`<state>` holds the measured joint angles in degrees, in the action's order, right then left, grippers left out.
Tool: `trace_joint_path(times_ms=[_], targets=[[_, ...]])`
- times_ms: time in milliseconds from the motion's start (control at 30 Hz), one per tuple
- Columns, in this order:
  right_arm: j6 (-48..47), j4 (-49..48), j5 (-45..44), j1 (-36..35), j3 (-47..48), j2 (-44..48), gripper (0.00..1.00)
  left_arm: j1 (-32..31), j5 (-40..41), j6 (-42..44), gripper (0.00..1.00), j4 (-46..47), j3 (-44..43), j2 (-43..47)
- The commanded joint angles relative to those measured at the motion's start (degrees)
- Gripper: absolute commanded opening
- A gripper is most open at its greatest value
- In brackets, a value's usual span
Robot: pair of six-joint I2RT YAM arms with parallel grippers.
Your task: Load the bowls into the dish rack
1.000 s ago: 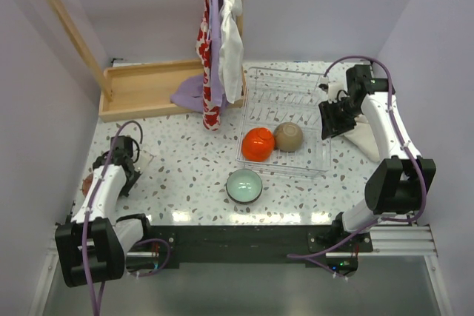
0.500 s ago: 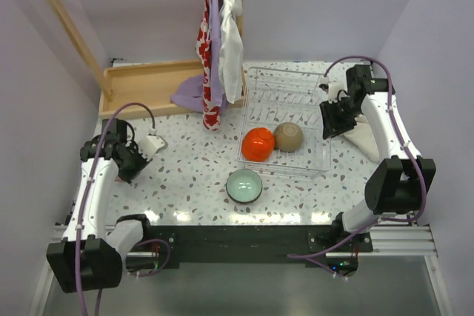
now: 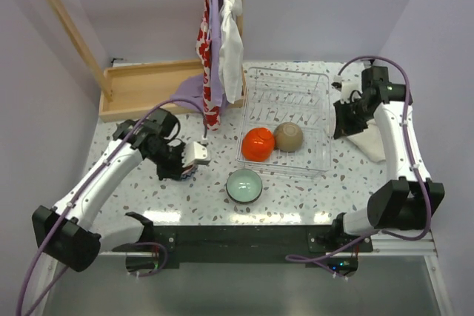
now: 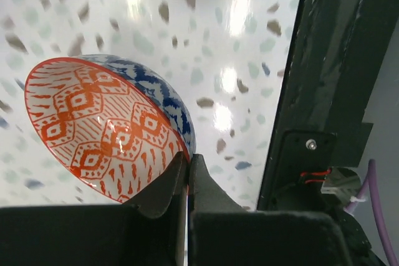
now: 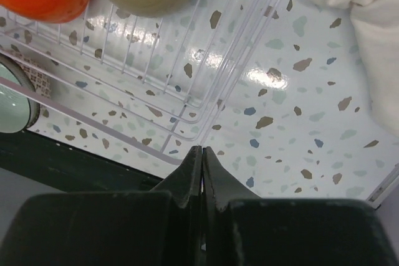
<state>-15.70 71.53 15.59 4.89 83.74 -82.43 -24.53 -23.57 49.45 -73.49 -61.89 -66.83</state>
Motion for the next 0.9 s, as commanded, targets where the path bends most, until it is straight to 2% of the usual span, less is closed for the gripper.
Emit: trace_joint_path(times_ms=[0,233,267,367,433,600,667,800,867], targets=[[3.7,-1.6,3.0,2.4,1.4,3.2,0.00,-9.9,-3.9,-3.5,0.00,4.1,-12.4,-6.2],[6.4,-3.3,2.8,3.0,0.5,9.1,0.00,-19.4,-5.6,-4.4,0.00,5.6,-22.8,-14.6],[6.6,-3.1,2.6,3.2,0.2,10.1,0.20,-20.4,-6.0,-5.0,0.00,7.4,-23.3,-15.9],[7.2,-1.7,0.6,3.5,-0.5,11.4,0.71,-23.4,-7.4,-7.1,0.00,11.0,-26.1,-18.9],[7.2,-1.0,-1.1,3.7,-0.6,11.9,0.85,-24.5,-9.1,-9.1,0.00,13.5,-30.5,-21.1],[6.1,1.2,-2.1,3.8,0.2,12.6,0.87,-25.1,-14.4,-17.7,0.00,23.4,-38.1,-28.0],[4.6,0.9,-1.8,4.2,-0.2,13.4,0.86,-25.1,-18.0,-21.4,0.00,32.2,-38.3,-30.4],[2.0,0.7,0.8,5.1,-1.1,16.1,0.84,-25.4,-30.3,-36.1,0.00,48.4,-36.2,-34.8],[1.4,2.8,2.1,5.5,0.2,15.3,0.82,-25.4,-33.7,-41.5,0.00,58.3,-34.4,-37.1]])
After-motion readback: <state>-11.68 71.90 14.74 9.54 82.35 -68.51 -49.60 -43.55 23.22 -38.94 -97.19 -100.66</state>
